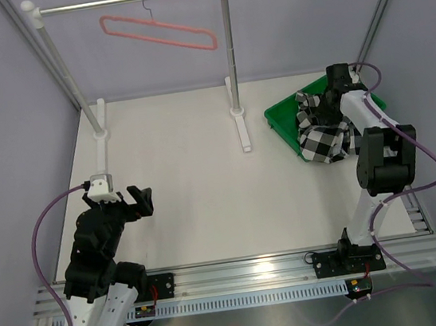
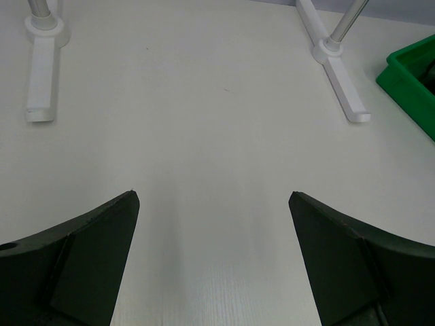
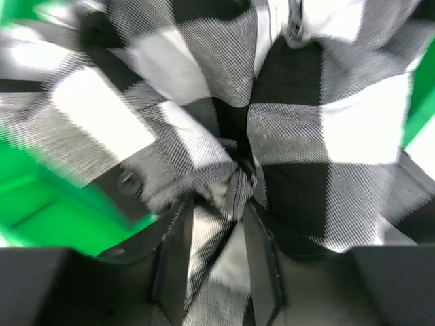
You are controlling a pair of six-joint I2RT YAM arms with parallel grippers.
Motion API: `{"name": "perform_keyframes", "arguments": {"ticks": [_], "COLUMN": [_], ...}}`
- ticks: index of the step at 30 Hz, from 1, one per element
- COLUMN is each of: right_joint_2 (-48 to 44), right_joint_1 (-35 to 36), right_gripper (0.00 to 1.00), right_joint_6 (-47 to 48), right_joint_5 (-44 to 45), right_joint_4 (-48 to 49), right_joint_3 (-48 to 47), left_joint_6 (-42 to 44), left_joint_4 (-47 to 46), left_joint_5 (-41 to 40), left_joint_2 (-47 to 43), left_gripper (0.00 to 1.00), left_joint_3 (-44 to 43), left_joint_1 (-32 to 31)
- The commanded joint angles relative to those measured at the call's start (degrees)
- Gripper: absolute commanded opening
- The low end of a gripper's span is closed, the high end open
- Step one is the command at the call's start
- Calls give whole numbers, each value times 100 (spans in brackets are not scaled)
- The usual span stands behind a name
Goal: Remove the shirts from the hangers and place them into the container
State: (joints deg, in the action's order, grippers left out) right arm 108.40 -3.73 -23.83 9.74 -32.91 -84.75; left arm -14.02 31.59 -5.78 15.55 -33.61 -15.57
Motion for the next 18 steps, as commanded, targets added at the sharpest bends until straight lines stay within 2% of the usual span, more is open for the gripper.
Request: {"name": "perform_keyframes", "arguments": {"ticks": [1, 10, 18], "right_joint_2": [-767, -1084, -58], "right_joint_1": [100, 548, 733], "right_gripper": [46, 47, 47], "right_joint_6": [221, 581, 547], "right_joint_5": [-148, -217, -753], "right_joint_4": [12, 267, 644], "right_joint_3": [-120, -498, -1649], "left_joint_6": [-74, -74, -83], "left_joint_4": [-224, -233, -215], "left_joint_5": [95, 95, 68], "left_joint_2": [62, 80, 62], "left_gripper": [99, 99, 99], "left_joint_3": [12, 12, 3], "left_joint_1": [-25, -33, -25]}}
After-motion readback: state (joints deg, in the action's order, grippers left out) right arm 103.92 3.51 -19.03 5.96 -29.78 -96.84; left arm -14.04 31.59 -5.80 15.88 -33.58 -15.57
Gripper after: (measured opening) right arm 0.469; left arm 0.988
